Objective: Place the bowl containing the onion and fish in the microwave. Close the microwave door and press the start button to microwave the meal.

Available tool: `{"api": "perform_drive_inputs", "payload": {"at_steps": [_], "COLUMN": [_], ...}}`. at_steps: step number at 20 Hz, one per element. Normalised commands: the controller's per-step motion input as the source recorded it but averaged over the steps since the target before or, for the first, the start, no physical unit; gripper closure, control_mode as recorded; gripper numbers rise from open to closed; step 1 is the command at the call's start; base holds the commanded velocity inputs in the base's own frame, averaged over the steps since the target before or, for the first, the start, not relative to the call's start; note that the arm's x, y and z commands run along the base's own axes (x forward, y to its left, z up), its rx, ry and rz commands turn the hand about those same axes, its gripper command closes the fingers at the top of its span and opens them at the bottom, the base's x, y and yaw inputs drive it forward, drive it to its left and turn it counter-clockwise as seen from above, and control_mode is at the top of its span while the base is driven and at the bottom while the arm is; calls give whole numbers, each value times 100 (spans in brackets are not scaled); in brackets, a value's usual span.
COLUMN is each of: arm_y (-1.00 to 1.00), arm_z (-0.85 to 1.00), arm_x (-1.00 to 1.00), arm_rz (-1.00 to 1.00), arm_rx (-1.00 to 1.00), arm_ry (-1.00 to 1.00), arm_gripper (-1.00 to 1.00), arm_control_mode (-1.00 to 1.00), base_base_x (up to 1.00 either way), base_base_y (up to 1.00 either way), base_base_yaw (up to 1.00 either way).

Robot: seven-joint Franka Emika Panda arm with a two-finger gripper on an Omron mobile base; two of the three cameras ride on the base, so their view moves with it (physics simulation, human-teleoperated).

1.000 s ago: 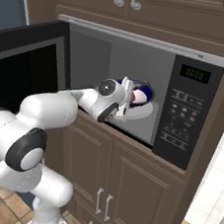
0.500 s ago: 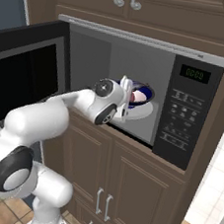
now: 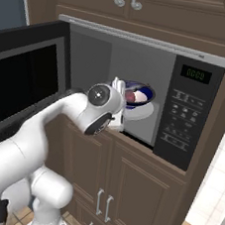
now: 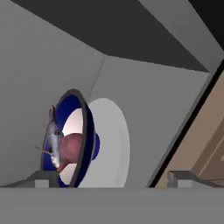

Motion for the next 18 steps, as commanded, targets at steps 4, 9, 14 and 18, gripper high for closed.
{"api": "perform_drive_inputs", "payload": {"at_steps": [4,9,14,18], "arm_y": [11,37,39,53], "arm_z": [31,82,70,58], "arm_x": [-100,-100,-100,-100], "arm_rz": [33,39,36,34], "arm_rx": [-21,-33,-52,-60], "arm_ry": [1,4,5,11], "arm_gripper": [-100,-100,-100,-100], "arm_control_mode": [-100,-100,-100,-100], "base_base_x": [0,0,0,0], "base_base_y": [0,0,0,0], "base_base_yaw": [0,0,0,0]}}
